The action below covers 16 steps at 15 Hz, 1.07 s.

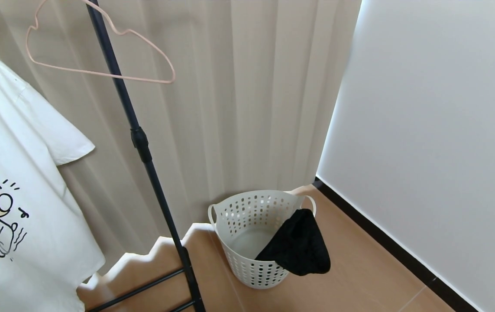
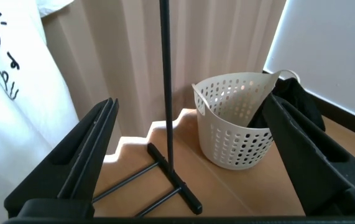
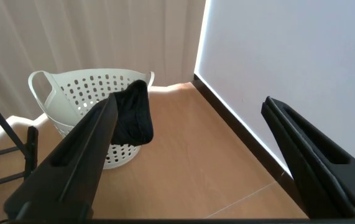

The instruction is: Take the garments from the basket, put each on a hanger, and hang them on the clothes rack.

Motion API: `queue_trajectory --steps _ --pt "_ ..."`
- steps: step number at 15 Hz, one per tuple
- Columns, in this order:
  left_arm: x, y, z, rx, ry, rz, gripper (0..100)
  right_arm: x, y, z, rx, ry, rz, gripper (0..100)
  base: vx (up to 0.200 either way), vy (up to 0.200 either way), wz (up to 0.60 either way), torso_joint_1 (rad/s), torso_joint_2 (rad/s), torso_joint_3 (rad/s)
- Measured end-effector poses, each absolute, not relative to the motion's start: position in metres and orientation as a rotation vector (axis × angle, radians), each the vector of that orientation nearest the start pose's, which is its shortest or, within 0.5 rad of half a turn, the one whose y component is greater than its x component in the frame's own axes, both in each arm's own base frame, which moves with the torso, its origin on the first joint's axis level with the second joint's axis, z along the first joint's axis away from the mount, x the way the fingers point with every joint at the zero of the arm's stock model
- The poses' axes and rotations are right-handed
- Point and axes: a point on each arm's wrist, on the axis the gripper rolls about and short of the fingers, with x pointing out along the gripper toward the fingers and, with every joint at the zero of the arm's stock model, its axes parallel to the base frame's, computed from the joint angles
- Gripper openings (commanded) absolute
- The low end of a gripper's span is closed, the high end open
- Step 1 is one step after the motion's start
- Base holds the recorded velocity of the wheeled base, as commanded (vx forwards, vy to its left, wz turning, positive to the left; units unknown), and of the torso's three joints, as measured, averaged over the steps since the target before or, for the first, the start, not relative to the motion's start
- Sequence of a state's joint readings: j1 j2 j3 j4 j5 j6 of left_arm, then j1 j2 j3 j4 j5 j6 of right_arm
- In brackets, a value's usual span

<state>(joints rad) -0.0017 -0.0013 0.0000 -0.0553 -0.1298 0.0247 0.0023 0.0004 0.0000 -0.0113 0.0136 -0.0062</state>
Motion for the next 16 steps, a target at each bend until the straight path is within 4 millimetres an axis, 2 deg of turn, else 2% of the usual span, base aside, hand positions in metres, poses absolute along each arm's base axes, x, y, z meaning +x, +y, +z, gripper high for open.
queue_trajectory --steps 3,5,9,16 --pt "-0.0233 -0.0029 0.0812 0.027 -0.058 -0.130 100 -0.0228 0.0003 0.0768 -0.006 -0.012 0.016 100 0.000 0.000 0.00 0.105 -0.42 -0.318" --pt "-0.0233 -0.0029 0.0811 0.027 -0.058 -0.130 100 -0.0228 0.0003 0.0768 -0.006 -0.012 0.016 100 0.000 0.000 0.00 0.044 -0.15 -0.117" --pt "-0.0230 -0.0028 0.0811 0.025 -0.055 -0.132 100 -0.0228 0.0002 0.0767 -0.003 -0.011 0.016 100 0.000 0.000 0.00 0.004 -0.02 -0.071" --pt "-0.0228 -0.0027 0.0811 0.020 -0.051 -0.129 100 -0.0228 0.0002 0.0756 -0.027 -0.001 0.014 100 0.000 0.000 0.00 0.003 0.00 -0.188"
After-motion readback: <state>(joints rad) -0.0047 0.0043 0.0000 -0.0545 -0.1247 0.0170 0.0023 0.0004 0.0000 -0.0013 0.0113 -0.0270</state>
